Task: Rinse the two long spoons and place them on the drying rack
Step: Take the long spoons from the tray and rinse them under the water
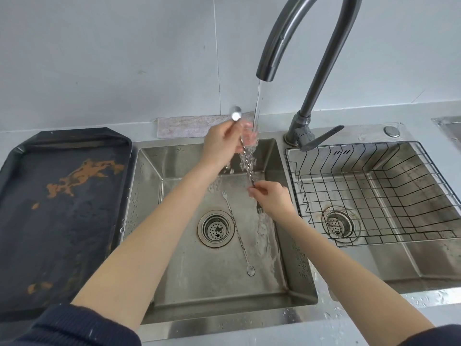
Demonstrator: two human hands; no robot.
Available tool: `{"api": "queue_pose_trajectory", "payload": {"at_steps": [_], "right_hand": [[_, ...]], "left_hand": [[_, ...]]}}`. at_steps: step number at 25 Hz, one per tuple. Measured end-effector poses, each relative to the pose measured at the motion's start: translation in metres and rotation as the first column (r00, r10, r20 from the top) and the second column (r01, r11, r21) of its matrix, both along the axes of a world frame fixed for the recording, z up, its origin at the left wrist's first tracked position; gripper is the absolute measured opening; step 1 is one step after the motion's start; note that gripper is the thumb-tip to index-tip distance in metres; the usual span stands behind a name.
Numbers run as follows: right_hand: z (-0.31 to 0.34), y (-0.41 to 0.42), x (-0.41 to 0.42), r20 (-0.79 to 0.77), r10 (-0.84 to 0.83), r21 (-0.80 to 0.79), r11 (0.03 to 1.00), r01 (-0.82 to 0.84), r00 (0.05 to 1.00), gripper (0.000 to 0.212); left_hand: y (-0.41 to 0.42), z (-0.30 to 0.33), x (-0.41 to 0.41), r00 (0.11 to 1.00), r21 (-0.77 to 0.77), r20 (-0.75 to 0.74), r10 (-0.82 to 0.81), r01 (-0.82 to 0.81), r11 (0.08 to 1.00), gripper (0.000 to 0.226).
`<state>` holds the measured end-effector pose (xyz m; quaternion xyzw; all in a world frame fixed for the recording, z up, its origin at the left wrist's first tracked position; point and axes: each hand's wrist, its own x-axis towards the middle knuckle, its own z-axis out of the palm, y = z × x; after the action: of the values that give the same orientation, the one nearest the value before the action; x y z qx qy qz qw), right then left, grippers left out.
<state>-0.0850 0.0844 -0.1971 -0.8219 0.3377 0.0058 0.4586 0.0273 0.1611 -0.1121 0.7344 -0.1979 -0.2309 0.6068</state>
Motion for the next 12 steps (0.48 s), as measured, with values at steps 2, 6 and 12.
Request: {"api": "queue_pose_trajectory", "payload": {"at_steps": [2, 6, 12], "right_hand": [[0.003, -0.008, -0.006, 0.009, 0.017, 0.058, 0.998, -0.018, 1.0, 0.021], [0.016, -0.025, -0.011, 0.019, 0.055, 0.182, 0.982, -0.058, 0.998, 0.018], [0.04, -0.037, 0.002, 0.226, -0.217, 0.727, 0.687, -0.016, 0.95, 0.015]], "left_hand": [[0.01, 0.003, 0.012, 0.989, -0.059, -0.112, 0.096, -0.103, 0.993, 0.029], [0.035, -0.002, 0.034, 0.914, -0.12, -0.348, 0.208, -0.263, 0.957, 0.026], [0.072, -0.037, 0.044, 0.563, -0.165, -0.78, 0.275, -0.608, 0.777, 0.022]]}}
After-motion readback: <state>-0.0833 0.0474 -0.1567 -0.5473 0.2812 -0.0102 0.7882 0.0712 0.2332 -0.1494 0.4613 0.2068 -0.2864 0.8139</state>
